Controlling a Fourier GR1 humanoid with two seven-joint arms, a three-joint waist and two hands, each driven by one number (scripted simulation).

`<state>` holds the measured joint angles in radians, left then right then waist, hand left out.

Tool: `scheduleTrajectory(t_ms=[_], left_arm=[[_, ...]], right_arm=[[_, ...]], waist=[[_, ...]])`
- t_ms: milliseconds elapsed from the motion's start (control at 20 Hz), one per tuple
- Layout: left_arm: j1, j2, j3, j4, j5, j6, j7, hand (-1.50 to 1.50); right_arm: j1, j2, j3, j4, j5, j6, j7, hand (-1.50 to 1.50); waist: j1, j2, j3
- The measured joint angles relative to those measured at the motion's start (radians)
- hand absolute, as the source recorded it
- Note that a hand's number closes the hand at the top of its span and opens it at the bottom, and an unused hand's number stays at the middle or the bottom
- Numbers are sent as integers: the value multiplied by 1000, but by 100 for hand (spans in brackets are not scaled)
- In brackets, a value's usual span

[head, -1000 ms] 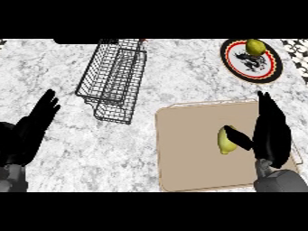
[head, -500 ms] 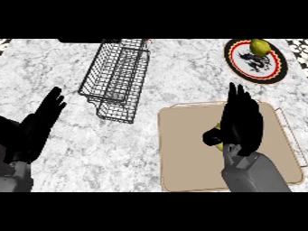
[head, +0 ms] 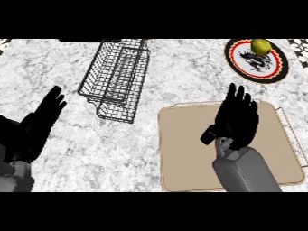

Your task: Pick the lemon from the tray and place it in the tiered basket

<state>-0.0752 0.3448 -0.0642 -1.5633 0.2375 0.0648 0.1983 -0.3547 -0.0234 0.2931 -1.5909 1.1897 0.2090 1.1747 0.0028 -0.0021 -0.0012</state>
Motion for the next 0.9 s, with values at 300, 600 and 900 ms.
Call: scheduleTrajectory(t_ms=[300, 600, 900], left_arm=[[21, -2, 15, 10, -5, -21, -24, 0], [34, -12, 26, 0, -15, -33, -22, 0], [33, -19, 46, -3, -21, -47, -20, 0]], right_arm=[[62, 11, -17, 43, 71, -19, -22, -150], [112, -5, -61, 26, 150, -23, -73, -150], [128, 3, -104, 37, 184, -12, -101, 150]], waist=[[-1, 1, 1], [-3, 1, 1], [-2, 1, 1]])
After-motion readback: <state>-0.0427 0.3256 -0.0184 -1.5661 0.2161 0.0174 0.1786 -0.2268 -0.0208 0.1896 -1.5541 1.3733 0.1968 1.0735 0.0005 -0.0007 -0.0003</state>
